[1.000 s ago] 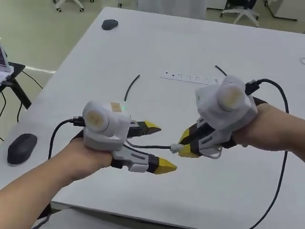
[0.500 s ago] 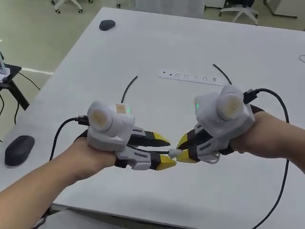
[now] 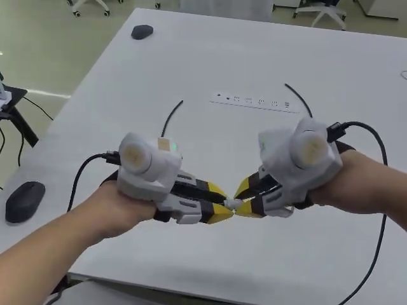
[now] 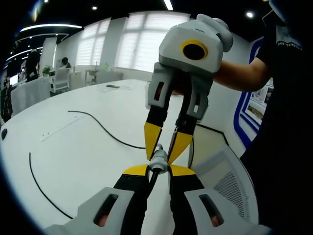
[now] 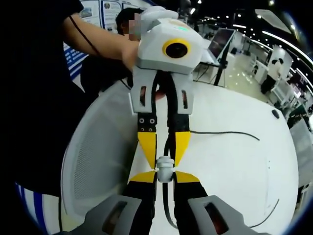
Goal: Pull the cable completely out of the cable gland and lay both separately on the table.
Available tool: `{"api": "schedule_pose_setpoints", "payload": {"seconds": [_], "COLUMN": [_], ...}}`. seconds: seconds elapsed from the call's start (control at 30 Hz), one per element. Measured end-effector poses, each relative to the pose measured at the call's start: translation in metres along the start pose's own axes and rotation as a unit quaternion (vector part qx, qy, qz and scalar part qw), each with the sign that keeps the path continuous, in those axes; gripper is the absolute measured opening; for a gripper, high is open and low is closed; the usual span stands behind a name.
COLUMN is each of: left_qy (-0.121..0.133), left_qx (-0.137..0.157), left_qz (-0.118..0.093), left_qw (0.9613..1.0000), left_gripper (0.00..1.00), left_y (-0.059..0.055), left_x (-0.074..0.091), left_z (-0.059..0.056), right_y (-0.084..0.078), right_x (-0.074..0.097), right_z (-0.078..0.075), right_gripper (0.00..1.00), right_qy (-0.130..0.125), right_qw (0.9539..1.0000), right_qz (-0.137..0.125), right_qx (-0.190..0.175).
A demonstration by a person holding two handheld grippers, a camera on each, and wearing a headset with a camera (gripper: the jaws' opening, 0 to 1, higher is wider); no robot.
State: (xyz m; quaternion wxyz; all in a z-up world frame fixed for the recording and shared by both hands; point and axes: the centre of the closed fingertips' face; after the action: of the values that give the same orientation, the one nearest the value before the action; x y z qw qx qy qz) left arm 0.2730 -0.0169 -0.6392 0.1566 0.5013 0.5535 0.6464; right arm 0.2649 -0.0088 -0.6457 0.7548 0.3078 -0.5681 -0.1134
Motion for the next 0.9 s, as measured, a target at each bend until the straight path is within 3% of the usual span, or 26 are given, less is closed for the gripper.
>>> {"api": "schedule_pose_setpoints", "payload": {"seconds": [0.23, 0.3, 0.4, 0.53, 0.63, 0.7, 0.77, 0.8, 0.83, 0.9], "left_qy": [0.005, 0.01, 0.015, 0.02, 0.019, 0.02, 0.02, 0.023, 0.023, 0.023], "left_qx": [-0.006, -0.013, -0.02, -0.035, -0.041, -0.05, -0.052, -0.057, -0.058, -0.061], "left_qz": [-0.001, -0.006, -0.01, -0.01, -0.007, -0.01, -0.015, -0.018, -0.018, -0.018], "left_qw": [1.0, 0.9998, 0.9996, 0.9991, 0.9989, 0.9985, 0.9983, 0.998, 0.9979, 0.9977], "left_gripper": [0.15, 0.14, 0.14, 0.14, 0.14, 0.14, 0.14, 0.14, 0.14, 0.14], "left_y": [-0.002, 0.0, 0.002, 0.002, 0.001, 0.002, 0.004, 0.005, 0.005, 0.006], "left_x": [0.003, 0.004, 0.007, 0.01, 0.012, 0.014, 0.016, 0.016, 0.016, 0.017], "left_z": [0.003, 0.006, 0.009, 0.01, 0.01, 0.011, 0.011, 0.012, 0.012, 0.011], "right_y": [0.004, 0.007, 0.009, 0.013, 0.017, 0.014, 0.013, 0.015, 0.017, 0.025], "right_x": [-0.001, 0.0, 0.003, 0.008, 0.016, 0.017, 0.019, 0.021, 0.021, 0.026], "right_z": [-0.003, -0.007, -0.009, -0.008, -0.009, -0.004, -0.008, -0.008, -0.007, -0.01], "right_gripper": [0.08, 0.09, 0.09, 0.1, 0.11, 0.15, 0.18, 0.18, 0.17, 0.14], "right_qy": [-0.028, -0.037, -0.036, -0.024, 0.007, 0.04, 0.051, 0.066, 0.071, 0.09], "right_qw": [0.9992, 0.9985, 0.9979, 0.9957, 0.9853, 0.9799, 0.9745, 0.9669, 0.9637, 0.9452], "right_qz": [-0.015, -0.039, -0.054, -0.086, -0.151, -0.163, -0.181, -0.204, -0.212, -0.262], "right_qx": [0.026, 0.006, 0.003, -0.022, -0.08, -0.108, -0.122, -0.139, -0.146, -0.173]}}
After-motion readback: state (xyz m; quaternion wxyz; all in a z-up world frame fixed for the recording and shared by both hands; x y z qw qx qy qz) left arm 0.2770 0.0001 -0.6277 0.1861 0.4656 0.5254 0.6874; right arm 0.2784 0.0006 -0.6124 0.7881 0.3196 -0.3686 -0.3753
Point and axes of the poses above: the centre of the closed fingertips' face, and the gripper's own axes: x roughly backward along the fingers, z roughly to its left, y roughly out of its top, and after that the axes turned 14 degrees about y, right-handed
